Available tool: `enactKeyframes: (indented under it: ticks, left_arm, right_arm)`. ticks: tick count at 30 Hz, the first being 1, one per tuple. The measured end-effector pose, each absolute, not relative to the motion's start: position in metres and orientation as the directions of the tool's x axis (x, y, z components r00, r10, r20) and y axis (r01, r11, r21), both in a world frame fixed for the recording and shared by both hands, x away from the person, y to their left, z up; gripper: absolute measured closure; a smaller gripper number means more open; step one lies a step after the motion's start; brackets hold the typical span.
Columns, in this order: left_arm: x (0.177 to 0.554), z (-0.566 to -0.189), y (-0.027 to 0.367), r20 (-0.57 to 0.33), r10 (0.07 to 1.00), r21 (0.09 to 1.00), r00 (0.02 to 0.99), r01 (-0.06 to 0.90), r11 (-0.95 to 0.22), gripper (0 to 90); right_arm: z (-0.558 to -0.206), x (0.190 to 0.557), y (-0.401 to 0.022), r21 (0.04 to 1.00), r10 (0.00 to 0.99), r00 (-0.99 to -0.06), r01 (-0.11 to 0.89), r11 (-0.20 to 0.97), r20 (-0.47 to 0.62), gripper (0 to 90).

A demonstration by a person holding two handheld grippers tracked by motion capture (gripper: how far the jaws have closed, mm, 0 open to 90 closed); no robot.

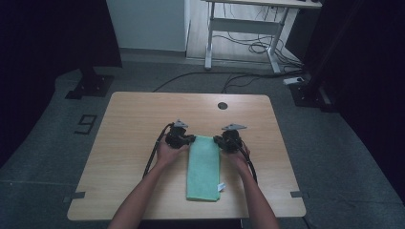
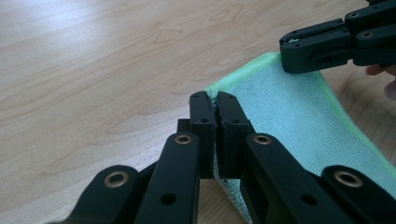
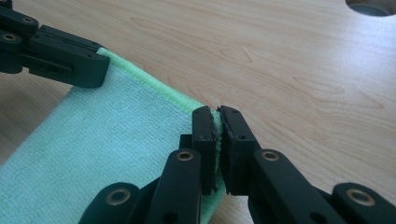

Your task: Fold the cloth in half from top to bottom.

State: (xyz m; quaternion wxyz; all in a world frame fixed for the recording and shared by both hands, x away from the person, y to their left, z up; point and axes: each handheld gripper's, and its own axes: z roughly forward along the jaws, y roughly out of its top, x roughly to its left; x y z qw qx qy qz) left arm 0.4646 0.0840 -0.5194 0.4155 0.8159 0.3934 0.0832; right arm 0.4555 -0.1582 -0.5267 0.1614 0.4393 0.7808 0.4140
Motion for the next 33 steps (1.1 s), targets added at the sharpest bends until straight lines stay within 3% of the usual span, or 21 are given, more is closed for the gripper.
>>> enactKeyframes:
  ticks: [13, 33]
  left_arm:
    - [0.45, -0.497, 0.089, -0.152, 0.681, 0.798, 0.716, 0.495, -0.343, 86.9]
    - [0.432, -0.495, 0.092, -0.143, 0.65, 0.814, 0.746, 0.462, -0.352, 86.9]
  right_arm:
    - [-0.506, 0.44, -0.165, 0.847, 0.801, -0.589, 0.475, 0.241, 0.103, 84.7]
    - [-0.5, 0.421, -0.167, 0.848, 0.788, -0.608, 0.468, 0.25, 0.103, 84.8]
